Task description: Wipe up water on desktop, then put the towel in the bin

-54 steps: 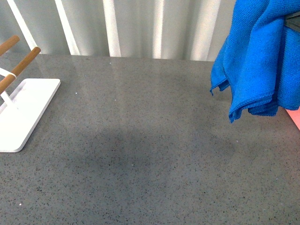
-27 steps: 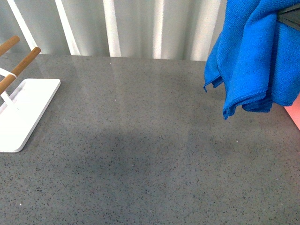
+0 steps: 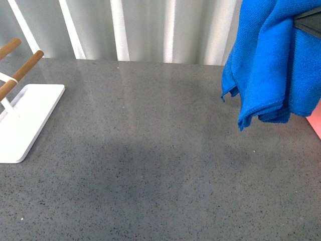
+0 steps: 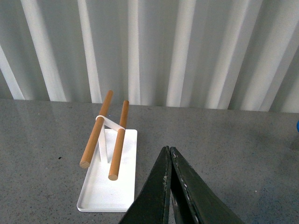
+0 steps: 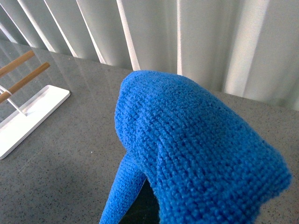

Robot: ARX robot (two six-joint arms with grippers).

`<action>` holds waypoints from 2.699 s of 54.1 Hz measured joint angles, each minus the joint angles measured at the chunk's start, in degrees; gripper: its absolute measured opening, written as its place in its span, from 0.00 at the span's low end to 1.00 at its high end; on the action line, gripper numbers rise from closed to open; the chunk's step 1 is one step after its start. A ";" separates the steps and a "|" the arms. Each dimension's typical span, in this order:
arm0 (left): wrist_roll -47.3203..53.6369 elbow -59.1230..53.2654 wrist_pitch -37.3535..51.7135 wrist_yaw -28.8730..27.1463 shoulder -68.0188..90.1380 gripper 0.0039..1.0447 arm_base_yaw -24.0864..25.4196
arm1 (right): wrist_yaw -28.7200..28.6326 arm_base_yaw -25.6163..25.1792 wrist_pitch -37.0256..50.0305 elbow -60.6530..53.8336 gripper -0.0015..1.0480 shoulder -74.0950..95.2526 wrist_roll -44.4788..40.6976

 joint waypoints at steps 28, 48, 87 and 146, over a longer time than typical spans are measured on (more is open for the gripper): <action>-0.02 0.00 -0.07 0.00 -0.02 0.72 0.00 | 19.87 6.71 -16.79 10.97 0.03 24.22 -1.38; 0.11 0.00 -0.07 0.00 -0.02 0.94 0.00 | 20.26 10.97 -11.85 6.99 0.03 29.88 0.02; 0.11 0.00 -0.07 0.00 -0.02 0.94 0.00 | 16.31 -4.85 -15.17 9.22 0.03 23.78 -4.07; 0.11 0.00 -0.07 0.00 -0.02 0.94 0.00 | 16.26 8.26 -27.41 39.10 0.03 47.67 -9.79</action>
